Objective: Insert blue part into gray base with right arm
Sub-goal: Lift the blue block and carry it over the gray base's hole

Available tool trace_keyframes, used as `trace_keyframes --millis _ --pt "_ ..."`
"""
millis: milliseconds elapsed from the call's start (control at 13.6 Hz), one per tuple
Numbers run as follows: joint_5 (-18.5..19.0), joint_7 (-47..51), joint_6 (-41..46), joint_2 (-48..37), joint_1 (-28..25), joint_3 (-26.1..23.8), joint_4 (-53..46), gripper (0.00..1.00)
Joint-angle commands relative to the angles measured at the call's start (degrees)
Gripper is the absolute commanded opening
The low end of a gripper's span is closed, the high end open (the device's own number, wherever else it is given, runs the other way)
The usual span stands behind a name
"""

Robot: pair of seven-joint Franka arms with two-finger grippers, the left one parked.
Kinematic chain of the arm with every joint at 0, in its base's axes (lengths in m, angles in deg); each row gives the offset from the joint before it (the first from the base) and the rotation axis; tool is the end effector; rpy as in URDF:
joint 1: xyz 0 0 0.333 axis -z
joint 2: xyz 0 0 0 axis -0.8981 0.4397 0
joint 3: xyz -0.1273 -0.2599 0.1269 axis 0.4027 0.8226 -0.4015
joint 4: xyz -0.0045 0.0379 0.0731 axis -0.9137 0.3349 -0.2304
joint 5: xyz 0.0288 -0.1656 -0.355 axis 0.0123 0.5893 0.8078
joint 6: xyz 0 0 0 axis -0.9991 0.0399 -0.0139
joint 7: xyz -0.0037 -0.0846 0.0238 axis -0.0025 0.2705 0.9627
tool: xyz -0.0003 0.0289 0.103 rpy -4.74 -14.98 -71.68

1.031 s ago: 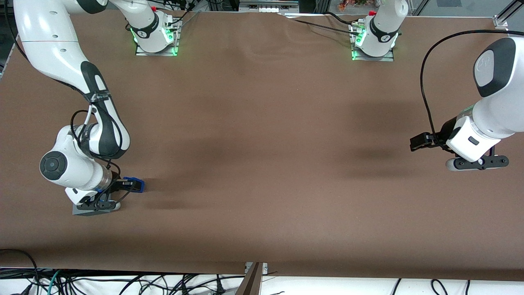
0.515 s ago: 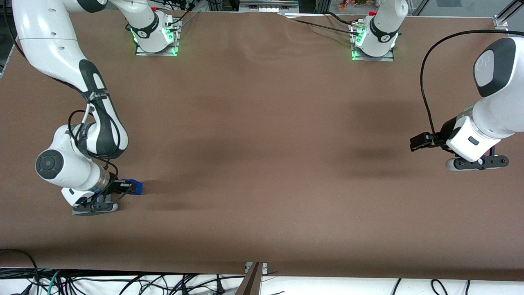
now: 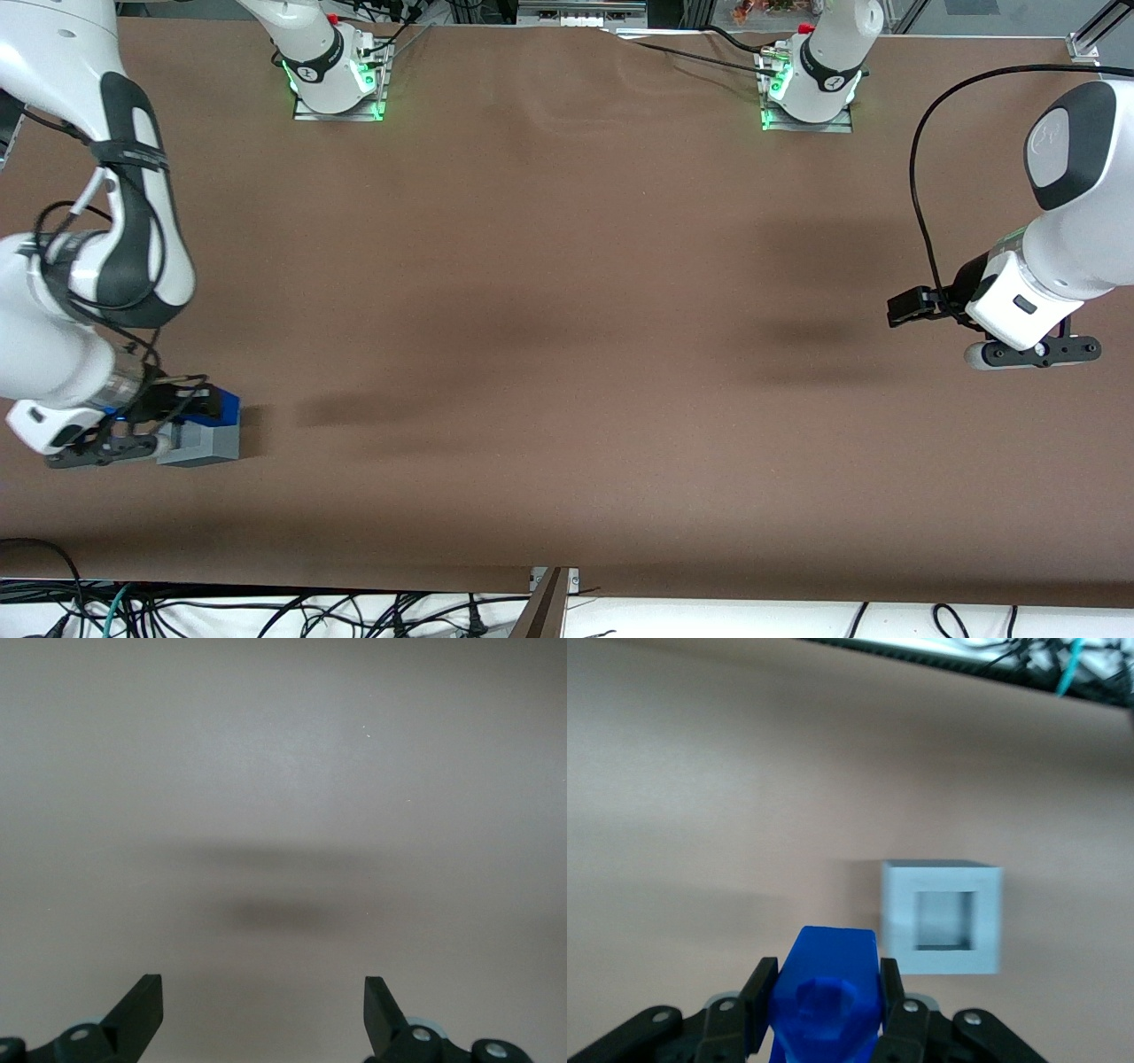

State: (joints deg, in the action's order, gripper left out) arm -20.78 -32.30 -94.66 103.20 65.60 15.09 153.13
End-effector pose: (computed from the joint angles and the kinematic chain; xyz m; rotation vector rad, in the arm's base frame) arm 0.7426 -0.0278 0.3878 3.0936 0.2830 0.1462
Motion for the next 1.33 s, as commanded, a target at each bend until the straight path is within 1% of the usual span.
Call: trace_keyframes --millis 0,147,442,663,1252 --pt "0.3 -4.7 -0.5 1.7 2.6 -0.1 -1.9 0.47" --pt "0.2 -7.4 -4.1 3.1 3.9 -0.2 -1.9 0.47" --pt "0.0 -7.7 -9.5 5.8 5.0 -0.2 -1.8 0.47" --pt "-0.1 -7.9 -12.0 7.3 5.4 -0.2 -1.7 0.46" --pt "-0.4 -10.3 -11.6 8.0 5.8 -0.2 -0.5 0.47"
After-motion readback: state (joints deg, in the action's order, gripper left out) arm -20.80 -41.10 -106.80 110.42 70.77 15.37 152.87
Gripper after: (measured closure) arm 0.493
